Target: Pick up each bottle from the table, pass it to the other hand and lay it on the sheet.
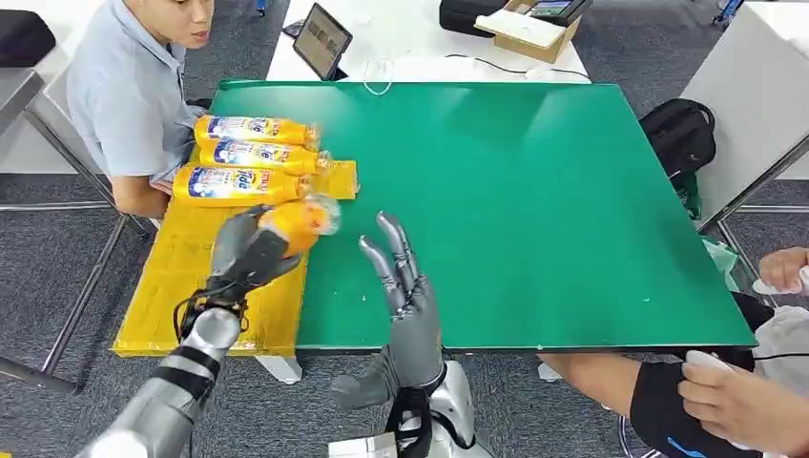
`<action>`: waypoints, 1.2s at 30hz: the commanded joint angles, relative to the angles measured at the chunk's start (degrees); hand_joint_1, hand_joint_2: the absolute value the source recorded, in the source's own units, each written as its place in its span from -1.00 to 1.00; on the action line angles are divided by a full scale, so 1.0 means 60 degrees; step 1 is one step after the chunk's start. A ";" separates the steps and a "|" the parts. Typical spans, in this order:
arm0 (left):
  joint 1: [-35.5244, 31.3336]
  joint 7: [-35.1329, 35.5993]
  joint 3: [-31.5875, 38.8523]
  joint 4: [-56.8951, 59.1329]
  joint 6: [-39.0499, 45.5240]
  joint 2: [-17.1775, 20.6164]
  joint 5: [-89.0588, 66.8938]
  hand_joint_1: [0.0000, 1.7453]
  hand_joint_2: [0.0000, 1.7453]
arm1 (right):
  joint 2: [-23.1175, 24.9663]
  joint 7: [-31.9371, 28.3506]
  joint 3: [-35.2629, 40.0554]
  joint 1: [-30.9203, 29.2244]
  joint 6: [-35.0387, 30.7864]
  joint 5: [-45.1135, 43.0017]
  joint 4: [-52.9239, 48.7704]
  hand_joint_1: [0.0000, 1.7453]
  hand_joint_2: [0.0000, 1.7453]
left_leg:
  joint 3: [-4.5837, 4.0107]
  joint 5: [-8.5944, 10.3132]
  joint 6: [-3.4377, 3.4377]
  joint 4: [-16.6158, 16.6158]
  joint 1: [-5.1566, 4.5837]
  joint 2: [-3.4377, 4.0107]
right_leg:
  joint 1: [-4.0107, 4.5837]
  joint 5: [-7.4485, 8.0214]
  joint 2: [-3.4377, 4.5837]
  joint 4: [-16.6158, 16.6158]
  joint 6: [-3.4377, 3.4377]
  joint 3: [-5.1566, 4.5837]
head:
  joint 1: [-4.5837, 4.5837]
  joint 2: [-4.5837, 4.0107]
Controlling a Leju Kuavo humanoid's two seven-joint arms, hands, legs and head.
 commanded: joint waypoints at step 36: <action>-0.1670 -0.1204 0.0281 0.4819 -0.3675 -0.0511 0.0788 -1.00 1.00 | -0.0807 0.0014 0.0760 -0.0313 -0.0018 -0.2464 0.2131 -1.00 -1.00 | 0.0110 -0.0008 -0.0011 -0.0027 0.0001 0.0016 | 0.0003 -0.0005 0.0019 -0.0020 -0.0019 0.0105 | -0.0004 0.0000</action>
